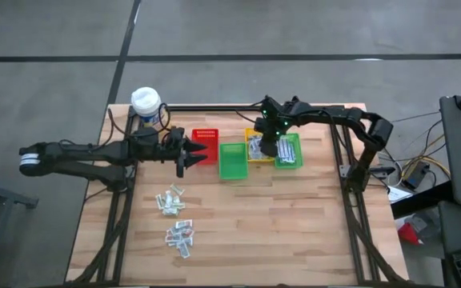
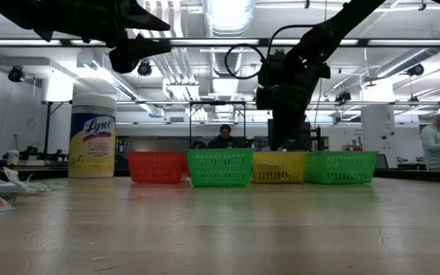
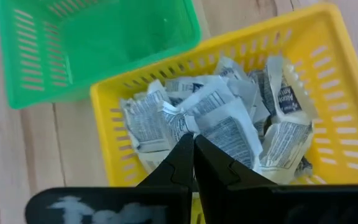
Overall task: Pick & Place First Aid Supplies
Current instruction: Put the alcohol pad into the yellow basket, then put the green bandage into the left green basket
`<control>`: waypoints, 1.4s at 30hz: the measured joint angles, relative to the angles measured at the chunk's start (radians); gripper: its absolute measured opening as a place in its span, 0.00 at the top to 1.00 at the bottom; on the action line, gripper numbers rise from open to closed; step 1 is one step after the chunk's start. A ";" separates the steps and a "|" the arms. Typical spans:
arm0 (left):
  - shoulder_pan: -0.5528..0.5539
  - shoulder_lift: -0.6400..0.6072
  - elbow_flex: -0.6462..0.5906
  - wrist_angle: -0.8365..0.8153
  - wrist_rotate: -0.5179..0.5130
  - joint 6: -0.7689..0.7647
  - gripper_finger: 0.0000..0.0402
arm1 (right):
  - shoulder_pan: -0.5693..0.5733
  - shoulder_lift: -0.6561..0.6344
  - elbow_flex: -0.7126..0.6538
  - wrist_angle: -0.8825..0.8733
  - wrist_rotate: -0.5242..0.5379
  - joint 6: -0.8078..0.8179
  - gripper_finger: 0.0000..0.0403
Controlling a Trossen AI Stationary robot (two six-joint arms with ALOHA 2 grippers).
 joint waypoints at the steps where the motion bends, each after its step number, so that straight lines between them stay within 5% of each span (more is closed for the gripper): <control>1: 0.000 0.000 0.000 0.000 0.000 0.002 0.49 | -0.001 0.007 0.000 -0.003 0.001 0.000 0.98; 12: 0.000 0.001 -0.001 -0.006 0.000 0.014 0.49 | -0.002 0.029 0.000 -0.002 0.030 -0.029 0.96; 22: 0.000 0.001 -0.001 -0.006 0.000 0.014 0.49 | -0.002 0.028 0.000 -0.006 0.082 -0.037 0.74; 31: 0.000 0.001 -0.001 -0.004 0.001 0.014 0.49 | 0.000 0.024 0.096 -0.157 0.082 -0.033 0.62; 42: 0.000 0.002 -0.001 -0.005 0.001 0.013 0.49 | 0.025 0.006 0.284 -0.406 0.077 -0.033 0.61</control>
